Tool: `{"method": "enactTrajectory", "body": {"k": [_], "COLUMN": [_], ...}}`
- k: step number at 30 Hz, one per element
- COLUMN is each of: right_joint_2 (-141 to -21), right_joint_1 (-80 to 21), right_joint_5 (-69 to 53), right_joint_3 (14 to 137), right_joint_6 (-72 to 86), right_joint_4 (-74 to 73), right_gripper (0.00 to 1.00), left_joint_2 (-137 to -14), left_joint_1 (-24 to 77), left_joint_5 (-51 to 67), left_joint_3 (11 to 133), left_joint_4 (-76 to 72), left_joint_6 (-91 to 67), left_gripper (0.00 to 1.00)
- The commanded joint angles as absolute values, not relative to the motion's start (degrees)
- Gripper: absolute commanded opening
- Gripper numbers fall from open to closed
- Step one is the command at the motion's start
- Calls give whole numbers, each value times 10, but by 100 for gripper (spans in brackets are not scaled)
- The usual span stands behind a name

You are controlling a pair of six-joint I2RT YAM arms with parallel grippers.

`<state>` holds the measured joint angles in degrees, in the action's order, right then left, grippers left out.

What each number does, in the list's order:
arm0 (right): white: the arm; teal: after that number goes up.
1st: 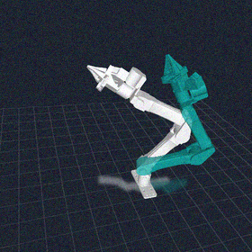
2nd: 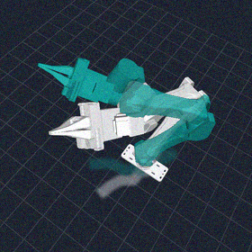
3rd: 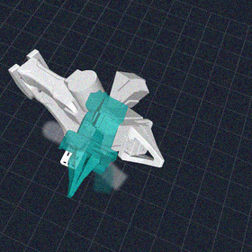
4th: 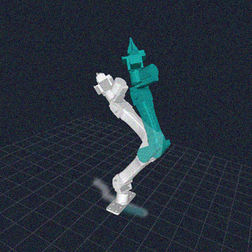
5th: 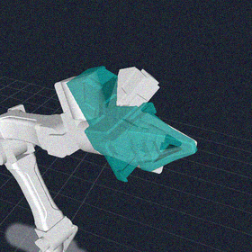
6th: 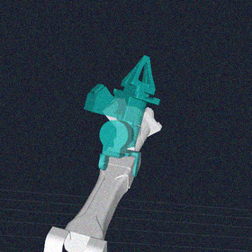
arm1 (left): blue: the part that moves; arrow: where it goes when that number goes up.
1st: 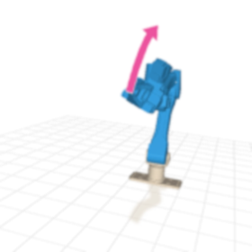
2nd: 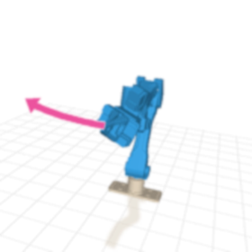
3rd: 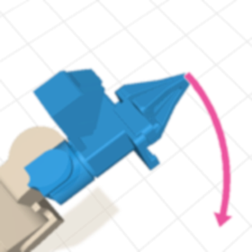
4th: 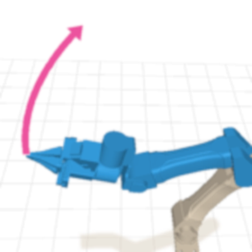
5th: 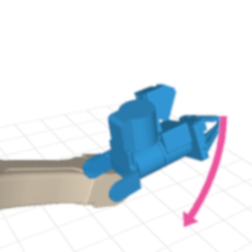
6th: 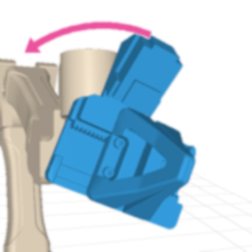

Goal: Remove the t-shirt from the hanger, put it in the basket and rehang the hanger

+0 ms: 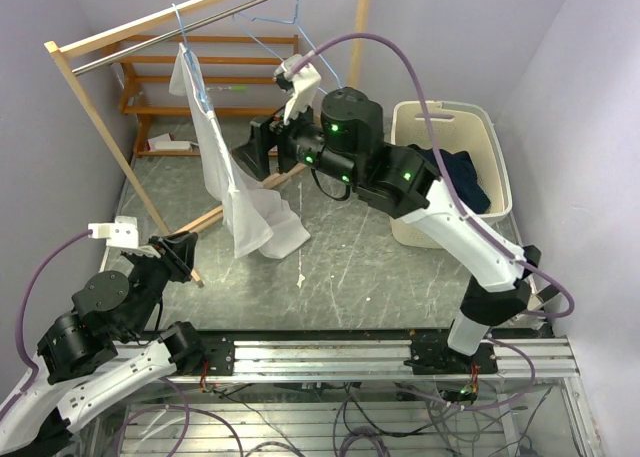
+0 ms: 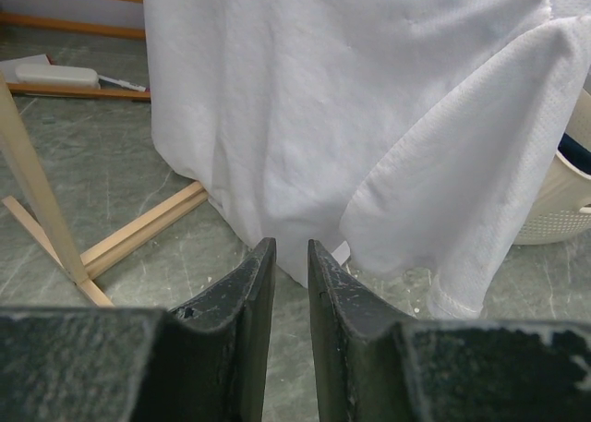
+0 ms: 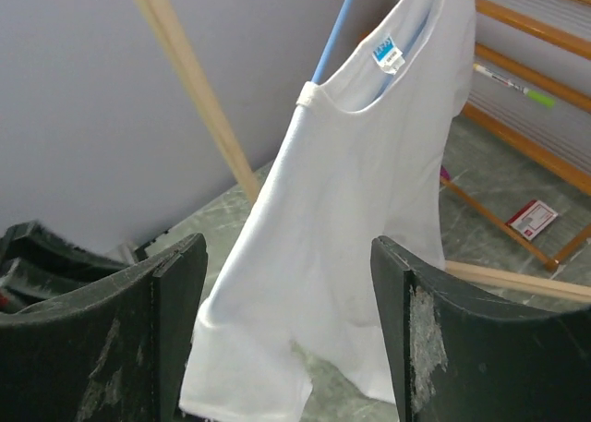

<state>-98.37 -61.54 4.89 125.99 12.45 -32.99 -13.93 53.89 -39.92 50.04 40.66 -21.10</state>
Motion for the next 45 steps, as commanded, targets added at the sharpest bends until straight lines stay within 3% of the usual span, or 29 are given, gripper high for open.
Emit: {"method": "enactTrajectory", "body": {"k": [1, 13, 17, 21, 23, 27, 35, 45], "right_joint_2": [-1022, -1072, -1098, -1127, -1127, -1093, -983, -981], "right_joint_1": [-622, -635, -640, -640, -640, -640, -640, -636], "right_joint_5": [97, 78, 106, 167, 200, 239, 271, 294], "right_joint_3": [1295, 1310, 1337, 1371, 1369, 1311, 1160, 1185], "right_joint_6": [110, 121, 121, 121, 120, 112, 62, 45], "right_joint_4": [-321, -288, -309, -341, -344, -298, -118, -46], "right_gripper": [72, 69, 63, 47, 35, 0, 0, 0], "left_joint_2": [-135, -138, -136, -138, -138, -139, -141, -142], "left_joint_1": [539, 539, 539, 539, 539, 540, 539, 539], "left_joint_5": [-416, -414, -414, -414, -414, -413, -400, -397], "left_joint_3": [516, 516, 516, 516, 516, 516, 514, 514], "left_joint_4": [410, 408, 408, 409, 409, 408, 401, 401], "left_joint_6": [-221, -220, -220, -220, -220, -220, -214, -214], "left_gripper": [31, 29, 29, 28, 28, 29, 31, 31]}}
